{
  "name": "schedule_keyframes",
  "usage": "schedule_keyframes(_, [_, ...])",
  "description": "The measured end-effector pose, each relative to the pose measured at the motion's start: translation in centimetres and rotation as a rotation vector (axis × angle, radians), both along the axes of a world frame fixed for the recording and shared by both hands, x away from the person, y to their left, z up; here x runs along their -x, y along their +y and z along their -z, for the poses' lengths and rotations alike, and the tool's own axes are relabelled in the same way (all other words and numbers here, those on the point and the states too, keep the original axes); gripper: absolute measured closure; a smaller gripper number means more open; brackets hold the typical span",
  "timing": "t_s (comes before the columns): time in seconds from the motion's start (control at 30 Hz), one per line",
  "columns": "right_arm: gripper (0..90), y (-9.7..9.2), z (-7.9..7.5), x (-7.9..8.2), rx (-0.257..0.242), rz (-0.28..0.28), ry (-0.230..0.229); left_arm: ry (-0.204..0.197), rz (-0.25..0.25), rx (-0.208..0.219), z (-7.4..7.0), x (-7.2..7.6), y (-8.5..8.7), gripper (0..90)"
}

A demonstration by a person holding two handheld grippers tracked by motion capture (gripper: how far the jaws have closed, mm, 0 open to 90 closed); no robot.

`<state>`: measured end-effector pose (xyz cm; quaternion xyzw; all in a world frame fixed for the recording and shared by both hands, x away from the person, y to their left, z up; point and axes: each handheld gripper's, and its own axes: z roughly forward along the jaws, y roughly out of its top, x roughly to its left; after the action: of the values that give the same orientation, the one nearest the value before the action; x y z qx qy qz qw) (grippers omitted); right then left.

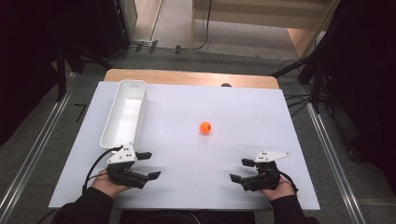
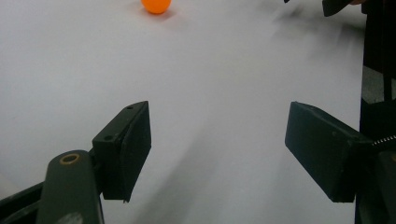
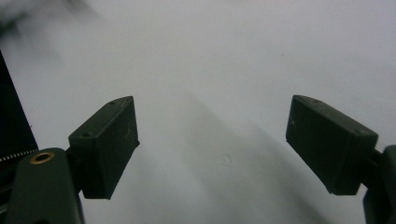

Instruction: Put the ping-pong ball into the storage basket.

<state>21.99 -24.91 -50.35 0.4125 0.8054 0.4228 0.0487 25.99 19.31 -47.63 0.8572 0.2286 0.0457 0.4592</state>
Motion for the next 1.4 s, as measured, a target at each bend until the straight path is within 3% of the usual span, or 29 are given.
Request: schedule_keyframes(1.4, [15.5,0.00,-0.13,-0.05,-0.013,0.003,-0.008,0.029,0.009,-0.009,0.27,-0.02,0.30,23.2])
